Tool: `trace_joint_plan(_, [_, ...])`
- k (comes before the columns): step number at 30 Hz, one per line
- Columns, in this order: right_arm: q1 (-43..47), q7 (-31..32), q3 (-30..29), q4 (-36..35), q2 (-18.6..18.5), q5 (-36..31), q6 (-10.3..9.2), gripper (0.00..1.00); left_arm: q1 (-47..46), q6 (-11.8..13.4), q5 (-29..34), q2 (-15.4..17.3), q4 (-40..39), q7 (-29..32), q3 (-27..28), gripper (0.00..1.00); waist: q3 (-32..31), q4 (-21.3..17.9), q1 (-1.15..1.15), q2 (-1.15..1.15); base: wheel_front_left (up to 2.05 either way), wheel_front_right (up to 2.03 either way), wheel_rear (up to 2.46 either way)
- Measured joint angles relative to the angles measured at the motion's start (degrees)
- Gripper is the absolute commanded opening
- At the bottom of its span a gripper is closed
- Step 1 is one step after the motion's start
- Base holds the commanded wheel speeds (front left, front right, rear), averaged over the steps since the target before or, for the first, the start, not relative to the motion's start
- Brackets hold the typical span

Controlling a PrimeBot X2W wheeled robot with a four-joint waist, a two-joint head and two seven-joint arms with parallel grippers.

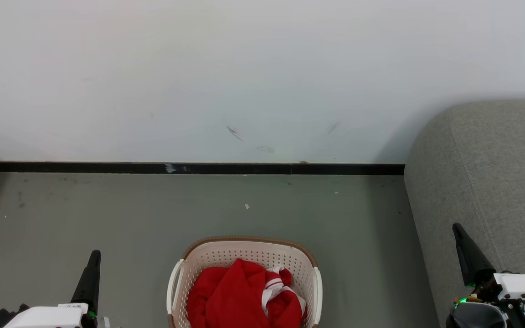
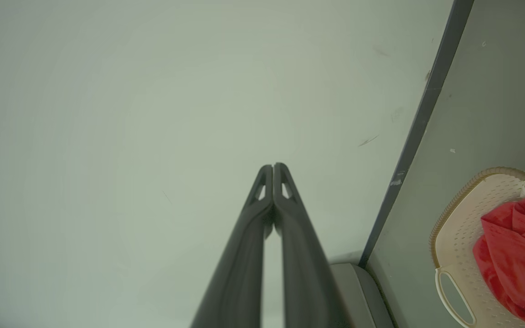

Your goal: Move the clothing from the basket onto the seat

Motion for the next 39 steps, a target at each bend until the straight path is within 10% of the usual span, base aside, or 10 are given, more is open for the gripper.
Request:
trace_joint_plan(5, [0.0,0.0,0.0,0.0,0.0,0.0,0.00,0.00,0.0,0.0,0.0,0.0,0.0,0.0,0.0,0.00,0.0,0.0,0.00,0.00,0.00,0.00,0.00])
trace_joint_plan(6, [0.0,0.0,0.0,0.0,0.0,0.0,0.00,1.00,0.0,0.0,0.0,0.0,0.0,0.0,0.0,1.00,0.0,0.0,0.00,0.00,0.00,0.00,0.00])
trace_joint_plan(28, [2.1,-1.2,0.1,0.1,1.4,2.3,-0.08,1.00,2.0,0.1,-0.5,-1.4,0.9,-1.7,-0.2,1.00,0.0,0.0,0.03,0.00,0.00,0.00,0.00])
trace_joint_plan(39, [1.2,-2.7,0.9,-3.3,0.5,-1.4,-0.08,1.00,1.4,0.1,3.2,0.3,-1.6,-3.9,-1.1,1.00,-0.3,0.1,0.50,0.00,0.00,0.00,0.00])
